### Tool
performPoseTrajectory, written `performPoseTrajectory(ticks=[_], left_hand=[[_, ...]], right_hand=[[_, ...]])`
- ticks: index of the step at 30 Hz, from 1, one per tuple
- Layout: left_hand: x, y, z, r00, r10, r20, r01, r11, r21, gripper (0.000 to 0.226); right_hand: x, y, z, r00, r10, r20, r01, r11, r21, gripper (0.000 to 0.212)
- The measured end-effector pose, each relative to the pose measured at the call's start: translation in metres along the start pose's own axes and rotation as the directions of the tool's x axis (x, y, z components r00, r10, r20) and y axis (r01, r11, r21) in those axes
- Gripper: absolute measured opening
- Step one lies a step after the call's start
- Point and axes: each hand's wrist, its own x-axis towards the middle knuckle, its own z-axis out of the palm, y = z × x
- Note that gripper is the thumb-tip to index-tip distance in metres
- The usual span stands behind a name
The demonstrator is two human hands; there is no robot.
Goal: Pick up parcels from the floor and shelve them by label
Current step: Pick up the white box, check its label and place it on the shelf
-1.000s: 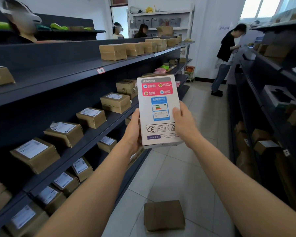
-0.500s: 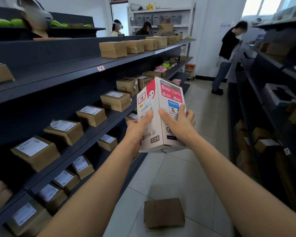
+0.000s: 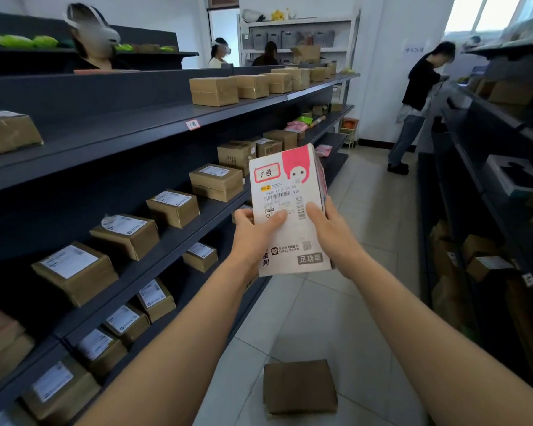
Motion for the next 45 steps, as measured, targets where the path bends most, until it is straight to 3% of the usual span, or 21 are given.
performPoseTrajectory(ticks=[8, 14, 21, 33, 41, 45], left_hand=[[0.003, 0.012, -0.016, 0.978, 0.210, 0.020, -0.211, 0.974, 0.085, 0.052], [0.007, 0.020, -0.037, 0.959, 0.278, 0.050, -0.281, 0.956, 0.083, 0.076], [0.008, 0.036, -0.069, 0.948, 0.316, 0.040, -0.317, 0.948, 0.024, 0.062], [0.016, 0.047, -0.106, 0.920, 0.391, 0.035, -0.392, 0.920, 0.019, 0.050], [0.046, 0.059, -0.097, 0.897, 0.440, -0.047, -0.441, 0.898, 0.006, 0.056], [0.073, 0.072, -0.075, 0.852, 0.514, -0.101, -0.508, 0.858, 0.081, 0.057]], right_hand=[[-0.004, 0.003, 0.018, 0.999, -0.027, -0.021, 0.031, 0.975, 0.221, 0.029], [-0.002, -0.007, 0.038, 0.996, -0.088, -0.004, 0.086, 0.959, 0.270, 0.042], [0.006, -0.018, 0.076, 0.984, -0.178, -0.033, 0.180, 0.939, 0.293, 0.050], [0.020, -0.029, 0.115, 0.963, -0.269, -0.014, 0.259, 0.910, 0.324, 0.046], [0.063, -0.042, 0.112, 0.933, -0.359, 0.035, 0.317, 0.861, 0.397, 0.040], [0.108, -0.047, 0.098, 0.920, -0.381, 0.095, 0.309, 0.851, 0.424, 0.045]])
